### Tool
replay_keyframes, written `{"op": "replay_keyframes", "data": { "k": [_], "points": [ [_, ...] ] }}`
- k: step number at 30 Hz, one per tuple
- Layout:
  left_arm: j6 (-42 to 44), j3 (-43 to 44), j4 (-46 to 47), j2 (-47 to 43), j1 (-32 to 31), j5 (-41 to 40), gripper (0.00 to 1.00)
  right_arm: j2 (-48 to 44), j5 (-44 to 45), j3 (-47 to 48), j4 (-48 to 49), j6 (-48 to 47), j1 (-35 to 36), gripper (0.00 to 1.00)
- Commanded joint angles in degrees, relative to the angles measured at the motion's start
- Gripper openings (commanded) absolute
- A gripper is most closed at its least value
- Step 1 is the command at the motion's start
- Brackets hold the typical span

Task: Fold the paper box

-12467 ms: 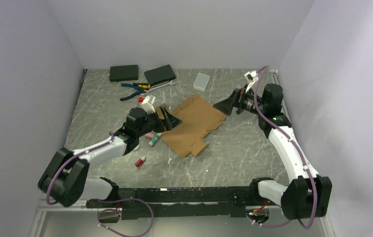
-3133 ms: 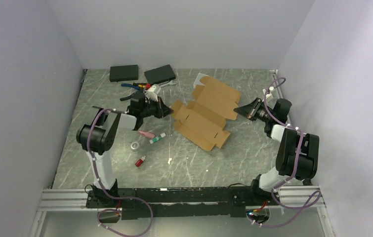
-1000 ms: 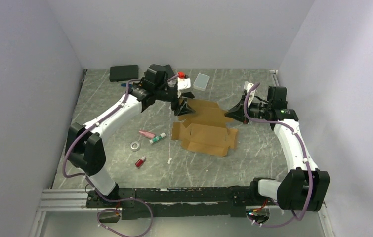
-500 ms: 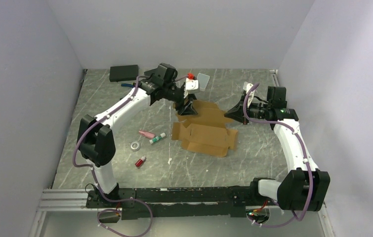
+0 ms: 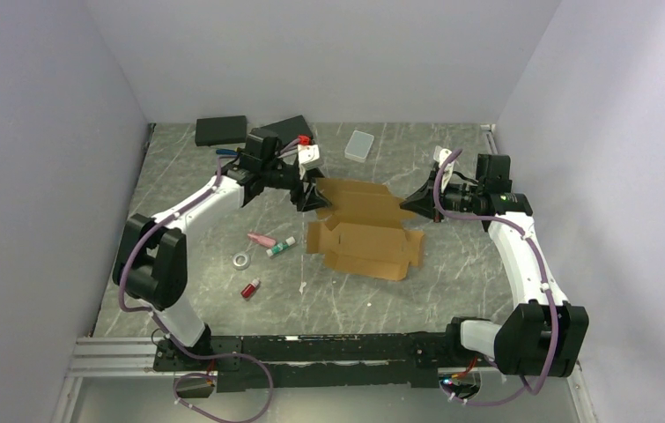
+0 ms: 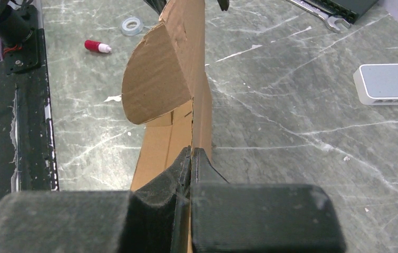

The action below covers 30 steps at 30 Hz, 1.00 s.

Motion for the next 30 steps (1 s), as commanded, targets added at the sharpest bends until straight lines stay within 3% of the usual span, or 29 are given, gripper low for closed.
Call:
{"op": "replay_keyframes", "data": {
  "k": [1,9,19,21,26,28,30],
  "points": [
    [-4.48,1.55,6.09,-0.76,-0.61,4.11,0.69,-0.97,-2.30,2.45,-0.02,-1.53,0.17,0.00],
    [-5.84,2.37,6.28,0.91,-0.61,7.22,0.53,-0.60,-2.44,2.62,-0.44,-1.86,0.17,0.00],
    [-3.45,4.41,1.76,2.67,-0.61,6.96,0.49,-0.57,-2.54,2.62,-0.35,-1.69,0.17,0.00],
    [-3.36,4.77,1.34,3.12,-0.61,6.89,0.42,-0.48,-2.58,2.62,-0.37,-1.78,0.16,0.00],
    [-3.57,5.20,1.36,3.23,-0.61,6.23,0.01,-0.30,-2.09,2.62,-0.33,-1.48,0.17,0.00],
    [-3.90,4.80,1.88,2.46,-0.61,5.56,0.00,-0.47,-1.29,2.39,0.73,0.09,0.17,0.02],
    [-4.56,3.81,2.96,1.32,-0.55,4.28,0.00,-0.71,-0.01,2.32,2.39,2.34,0.10,0.19]
  ]
}}
